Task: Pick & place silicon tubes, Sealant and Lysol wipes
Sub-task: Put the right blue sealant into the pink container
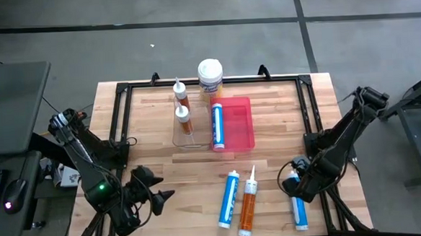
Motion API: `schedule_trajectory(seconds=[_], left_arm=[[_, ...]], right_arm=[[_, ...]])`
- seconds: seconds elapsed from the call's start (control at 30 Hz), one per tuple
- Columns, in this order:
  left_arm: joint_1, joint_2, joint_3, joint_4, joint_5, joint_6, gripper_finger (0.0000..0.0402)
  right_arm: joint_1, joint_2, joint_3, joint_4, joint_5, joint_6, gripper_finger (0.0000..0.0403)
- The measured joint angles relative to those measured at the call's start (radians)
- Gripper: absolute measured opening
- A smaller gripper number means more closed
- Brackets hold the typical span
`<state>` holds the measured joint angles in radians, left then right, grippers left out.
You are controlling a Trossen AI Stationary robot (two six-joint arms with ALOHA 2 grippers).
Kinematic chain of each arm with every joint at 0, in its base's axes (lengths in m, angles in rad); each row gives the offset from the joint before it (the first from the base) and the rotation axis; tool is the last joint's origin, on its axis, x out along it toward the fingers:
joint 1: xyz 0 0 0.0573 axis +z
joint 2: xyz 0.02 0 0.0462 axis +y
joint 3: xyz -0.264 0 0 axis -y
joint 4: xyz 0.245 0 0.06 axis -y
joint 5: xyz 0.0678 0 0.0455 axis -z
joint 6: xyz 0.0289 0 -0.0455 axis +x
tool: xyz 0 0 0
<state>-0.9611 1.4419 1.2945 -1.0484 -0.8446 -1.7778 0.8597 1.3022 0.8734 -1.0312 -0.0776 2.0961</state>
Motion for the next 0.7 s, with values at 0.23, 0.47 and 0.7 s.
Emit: schedule_trajectory(seconds=[0.23, 0.47, 0.7], left_arm=[[-0.001, 0.000, 0.000, 0.069, 0.140, 0.000, 0.0346], [-0.001, 0.000, 0.000, 0.138, 0.280, -0.001, 0.0346], [0.000, 0.000, 0.000, 0.203, 0.307, -0.001, 0.0346]], right_arm=[[0.036, 0.094, 0.000, 0.016, -0.008, 0.004, 0.0272], [0.084, 0.149, 0.000, 0.061, -0.010, 0.039, 0.0272], [0.091, 0.156, 0.000, 0.100, 0.014, 0.051, 0.0270]])
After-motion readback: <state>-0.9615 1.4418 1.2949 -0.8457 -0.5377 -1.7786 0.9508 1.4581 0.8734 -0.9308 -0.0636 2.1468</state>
